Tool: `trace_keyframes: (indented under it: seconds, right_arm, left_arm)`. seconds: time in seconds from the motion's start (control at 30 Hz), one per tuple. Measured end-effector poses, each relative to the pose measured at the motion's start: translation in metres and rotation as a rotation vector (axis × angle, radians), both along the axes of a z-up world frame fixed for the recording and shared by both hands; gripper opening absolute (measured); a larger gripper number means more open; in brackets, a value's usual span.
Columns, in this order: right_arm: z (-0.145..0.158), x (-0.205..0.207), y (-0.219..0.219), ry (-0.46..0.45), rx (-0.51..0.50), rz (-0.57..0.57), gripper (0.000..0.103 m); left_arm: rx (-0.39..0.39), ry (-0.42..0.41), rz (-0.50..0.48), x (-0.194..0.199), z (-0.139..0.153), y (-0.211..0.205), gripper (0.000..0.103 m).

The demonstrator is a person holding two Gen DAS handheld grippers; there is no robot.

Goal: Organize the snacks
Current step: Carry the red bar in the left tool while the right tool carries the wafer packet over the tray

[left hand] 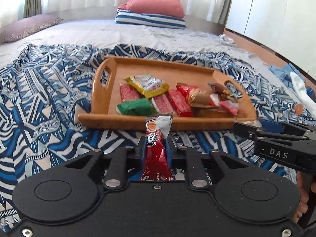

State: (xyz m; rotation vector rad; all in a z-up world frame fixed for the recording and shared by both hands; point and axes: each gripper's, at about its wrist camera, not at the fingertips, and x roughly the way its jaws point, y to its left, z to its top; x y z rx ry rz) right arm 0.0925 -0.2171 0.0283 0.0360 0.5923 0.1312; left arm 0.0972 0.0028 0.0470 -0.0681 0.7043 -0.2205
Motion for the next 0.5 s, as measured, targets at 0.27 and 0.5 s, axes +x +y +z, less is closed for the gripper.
trace_keyframes:
  seconds: [0.27, 0.5]
  right_arm:
    - [0.020, 0.012, -0.002, -0.039, 0.010, 0.000, 0.058]
    - [0.034, 0.031, -0.008, -0.053, 0.022, -0.011, 0.058]
  left_arm:
    - [0.003, -0.050, -0.003, 0.017, 0.028, -0.007, 0.018]
    - [0.018, -0.077, 0.000, 0.040, 0.044, -0.010, 0.018]
